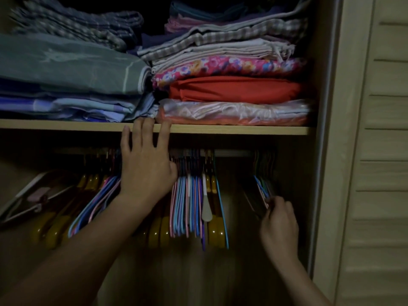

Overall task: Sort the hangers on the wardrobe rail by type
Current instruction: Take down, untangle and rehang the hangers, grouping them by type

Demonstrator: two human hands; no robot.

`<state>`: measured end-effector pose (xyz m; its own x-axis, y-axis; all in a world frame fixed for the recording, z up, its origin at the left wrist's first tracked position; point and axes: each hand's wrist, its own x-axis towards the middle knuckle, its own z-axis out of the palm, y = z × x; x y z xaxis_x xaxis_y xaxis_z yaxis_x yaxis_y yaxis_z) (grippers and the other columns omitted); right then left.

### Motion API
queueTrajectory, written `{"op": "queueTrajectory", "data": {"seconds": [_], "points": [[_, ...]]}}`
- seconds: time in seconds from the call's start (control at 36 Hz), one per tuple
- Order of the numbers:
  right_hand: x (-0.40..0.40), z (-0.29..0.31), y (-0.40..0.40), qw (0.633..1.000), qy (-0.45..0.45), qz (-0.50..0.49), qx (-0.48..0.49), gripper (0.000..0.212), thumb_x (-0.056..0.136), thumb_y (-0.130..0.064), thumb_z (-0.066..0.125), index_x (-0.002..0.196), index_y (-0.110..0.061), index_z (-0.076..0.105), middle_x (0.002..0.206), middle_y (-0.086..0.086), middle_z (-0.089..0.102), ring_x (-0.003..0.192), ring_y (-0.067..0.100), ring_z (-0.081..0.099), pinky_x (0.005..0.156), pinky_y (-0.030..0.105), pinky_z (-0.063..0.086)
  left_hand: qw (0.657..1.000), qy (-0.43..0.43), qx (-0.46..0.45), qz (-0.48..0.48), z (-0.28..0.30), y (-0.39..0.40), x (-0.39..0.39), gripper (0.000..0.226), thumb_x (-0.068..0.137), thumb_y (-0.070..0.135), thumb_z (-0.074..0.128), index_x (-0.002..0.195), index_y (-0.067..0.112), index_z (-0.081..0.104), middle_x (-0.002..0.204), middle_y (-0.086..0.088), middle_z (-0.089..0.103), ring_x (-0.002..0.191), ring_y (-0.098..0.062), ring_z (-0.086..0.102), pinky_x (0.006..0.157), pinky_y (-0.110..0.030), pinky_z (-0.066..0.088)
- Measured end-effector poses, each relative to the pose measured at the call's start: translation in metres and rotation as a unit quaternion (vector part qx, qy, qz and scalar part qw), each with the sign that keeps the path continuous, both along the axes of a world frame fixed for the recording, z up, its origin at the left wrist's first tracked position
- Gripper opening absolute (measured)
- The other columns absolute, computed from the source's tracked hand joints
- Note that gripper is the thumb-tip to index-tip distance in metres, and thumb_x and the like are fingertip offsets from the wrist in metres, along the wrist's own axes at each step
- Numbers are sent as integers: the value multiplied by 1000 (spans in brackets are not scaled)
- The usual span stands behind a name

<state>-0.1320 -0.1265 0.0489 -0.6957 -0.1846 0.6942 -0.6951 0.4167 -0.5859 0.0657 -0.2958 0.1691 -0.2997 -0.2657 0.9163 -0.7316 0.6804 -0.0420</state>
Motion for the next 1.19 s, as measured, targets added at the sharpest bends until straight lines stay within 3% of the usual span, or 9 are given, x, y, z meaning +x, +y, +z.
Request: {"op": "queueTrajectory", "data": {"seconds": [0.14,0.28,0.36,0.42,0.53,0.64,0.81,1.03,1.19], "points": [[2,-2,3,993,-58,-45,93,41,92,-13,57,133,-10,50,118,11,51,109,29,53,89,43,47,1000,-1,0,0,0,1,1,94,78,32,62,157,16,14,154,-22,25,148,-39,17,122,-56,11],[21,-1,0,983,79,-109,123,44,78,-21,74,120,-13,63,132,16,47,124,34,41,99,49,44,1000,-2,1,4,-1,0,0,93,78,32,62,157,16,15,155,-22,25,148,-39,17,122,-56,11],[30,-1,-10,982,158,-8,106,33,83,-18,71,115,-16,65,115,4,57,108,20,52,88,33,50,1000,0,1,2,0,1,-1,92,78,31,62,156,15,17,155,-23,25,148,-40,17,122,-56,11],[33,1,-19,986,84,92,109,27,95,-22,57,122,-22,60,111,-6,56,103,10,51,87,24,46,1000,-2,1,1,0,2,0,91,78,31,61,156,15,17,154,-23,25,147,-39,17,122,-56,11],[29,-8,-38,962,-114,199,149,41,100,-31,51,141,-25,46,115,-5,61,102,11,61,88,32,54,1000,-5,0,-2,0,2,2,90,78,30,61,156,15,18,154,-22,26,148,-39,18,122,-56,12],[26,-21,-45,956,-145,207,151,46,100,-25,52,144,-30,39,102,-5,65,86,10,66,77,39,60,1000,-6,1,5,0,2,2,94,78,31,64,157,16,15,155,-22,25,148,-39,17,122,-55,12],[32,-16,-43,966,-104,182,150,48,98,-20,51,143,-30,38,92,-8,61,78,9,64,71,36,59,1000,-3,0,9,0,2,1,95,78,31,64,157,15,15,156,-23,24,148,-40,17,122,-57,13],[41,18,-17,960,130,37,244,35,100,-21,49,133,-25,39,99,-4,59,74,12,61,65,28,56,1000,-5,1,6,0,-1,0,93,77,30,63,156,16,16,155,-22,24,148,-39,17,122,-57,12],[32,44,8,947,131,-17,294,47,96,-11,55,140,-20,41,120,5,59,89,17,67,69,27,57,1000,-2,-3,8,-1,-1,-1,94,77,30,64,156,15,17,155,-23,25,148,-40,17,121,-57,13]]}}
